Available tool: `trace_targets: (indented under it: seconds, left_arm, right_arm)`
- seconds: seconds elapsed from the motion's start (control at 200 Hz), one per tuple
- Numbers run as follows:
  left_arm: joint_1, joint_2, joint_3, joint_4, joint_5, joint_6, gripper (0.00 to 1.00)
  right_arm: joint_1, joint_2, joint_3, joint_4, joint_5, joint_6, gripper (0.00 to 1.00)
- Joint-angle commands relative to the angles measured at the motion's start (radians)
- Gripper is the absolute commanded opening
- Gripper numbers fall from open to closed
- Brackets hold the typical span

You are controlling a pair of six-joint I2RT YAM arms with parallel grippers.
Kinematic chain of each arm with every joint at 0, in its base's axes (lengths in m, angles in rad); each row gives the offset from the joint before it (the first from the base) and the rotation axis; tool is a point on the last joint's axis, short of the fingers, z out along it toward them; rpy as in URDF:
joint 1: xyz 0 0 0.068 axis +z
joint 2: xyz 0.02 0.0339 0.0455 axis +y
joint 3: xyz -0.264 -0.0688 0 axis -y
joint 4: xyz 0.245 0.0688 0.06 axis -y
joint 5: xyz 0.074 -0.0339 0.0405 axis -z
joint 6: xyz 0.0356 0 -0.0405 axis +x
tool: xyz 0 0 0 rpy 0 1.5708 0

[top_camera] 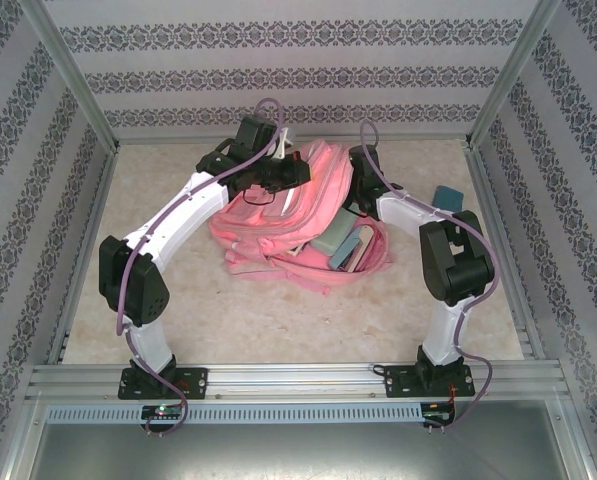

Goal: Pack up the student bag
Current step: Place the loose stationery in the student bag.

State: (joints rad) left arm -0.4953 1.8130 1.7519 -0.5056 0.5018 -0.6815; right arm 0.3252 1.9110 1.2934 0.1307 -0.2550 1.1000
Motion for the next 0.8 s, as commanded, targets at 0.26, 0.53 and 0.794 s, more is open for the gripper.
trace_targets:
  seconds: [0.26, 0.53, 0.794]
  left_arm:
    - [0.048, -0.084, -0.019, 0.162, 0.056, -0.029, 0.00]
    - [0.057, -0.082, -0.041, 0.191, 0.062, -0.057, 0.00]
    - [0.057, -0.075, -0.039, 0.205, 0.056, -0.069, 0.00]
  right_arm:
    - [0.001, -0.156, -0.049, -0.173, 0.047, -0.136, 0.98]
    - [-0.056, -0.341, -0.141, -0.427, 0.113, -0.304, 0.98]
    - [-0.262, -0.487, -0.295, -0.529, 0.136, -0.435, 0.98]
